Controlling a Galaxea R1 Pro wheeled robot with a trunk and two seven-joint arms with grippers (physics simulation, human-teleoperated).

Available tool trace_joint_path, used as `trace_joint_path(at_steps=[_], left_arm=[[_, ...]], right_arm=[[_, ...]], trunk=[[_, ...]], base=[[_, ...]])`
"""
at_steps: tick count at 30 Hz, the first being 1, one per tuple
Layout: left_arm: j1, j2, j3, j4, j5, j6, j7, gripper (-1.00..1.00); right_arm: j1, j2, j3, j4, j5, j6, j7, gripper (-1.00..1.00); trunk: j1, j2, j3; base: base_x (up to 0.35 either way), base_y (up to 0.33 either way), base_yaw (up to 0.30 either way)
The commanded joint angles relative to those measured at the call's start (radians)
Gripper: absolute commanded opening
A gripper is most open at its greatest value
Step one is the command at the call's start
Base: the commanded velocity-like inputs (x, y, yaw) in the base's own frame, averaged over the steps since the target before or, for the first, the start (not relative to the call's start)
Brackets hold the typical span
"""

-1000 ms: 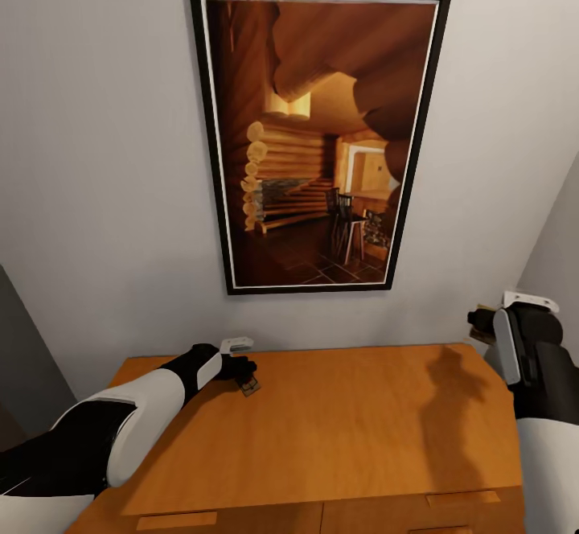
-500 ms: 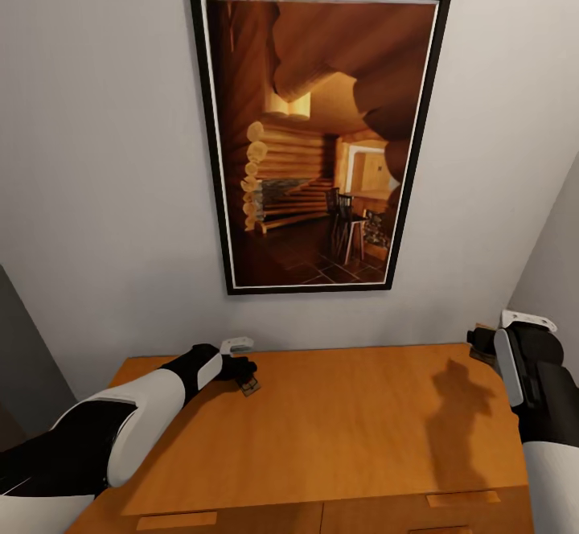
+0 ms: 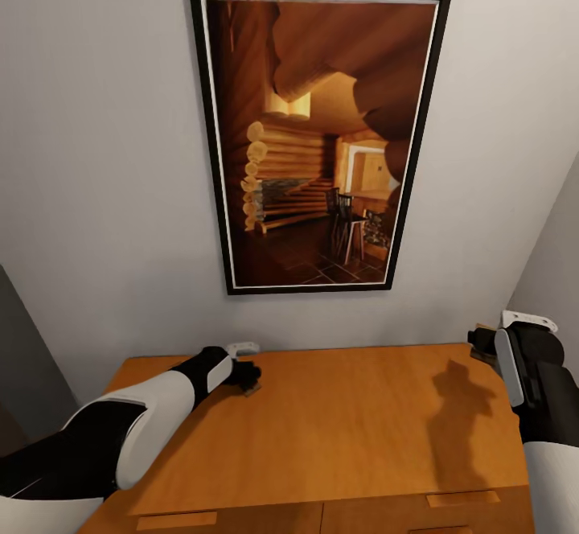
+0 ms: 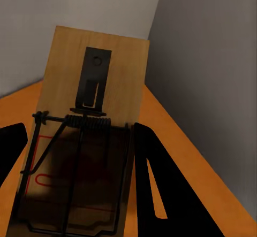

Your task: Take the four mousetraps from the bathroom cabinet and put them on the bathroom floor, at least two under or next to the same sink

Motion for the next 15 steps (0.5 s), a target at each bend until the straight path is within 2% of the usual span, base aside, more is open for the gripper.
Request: trace_joint_path(at_steps=[1, 5, 15], left_arm=[[-0.001, -0.006, -0.005, 0.000, 0.012, 0.010, 0.041, 1.00], [-0.001, -0.015, -0.003, 0.000, 0.013, 0.021, 0.088, 1.00], [-0.001, -0.017, -0.001, 0.000, 0.015, 0.025, 0.104, 1.00]], right_arm=[[-0.001, 0.000, 0.000, -0.001, -0.009, 0.003, -0.009, -1.00], [-0.001, 0.000, 0.000, -0.001, -0.008, 0.003, -0.009, -1.00], [-0.001, 0.000, 0.000, 0.001, -0.007, 0.003, -0.009, -1.00]], trunk=[[0.001, -0.002, -0.002], [0.001, -0.002, -0.002], [0.001, -0.002, -0.002]], base=[[0.000, 0.000, 0.000], [0.000, 0.000, 0.000], [0.000, 0.000, 0.000]])
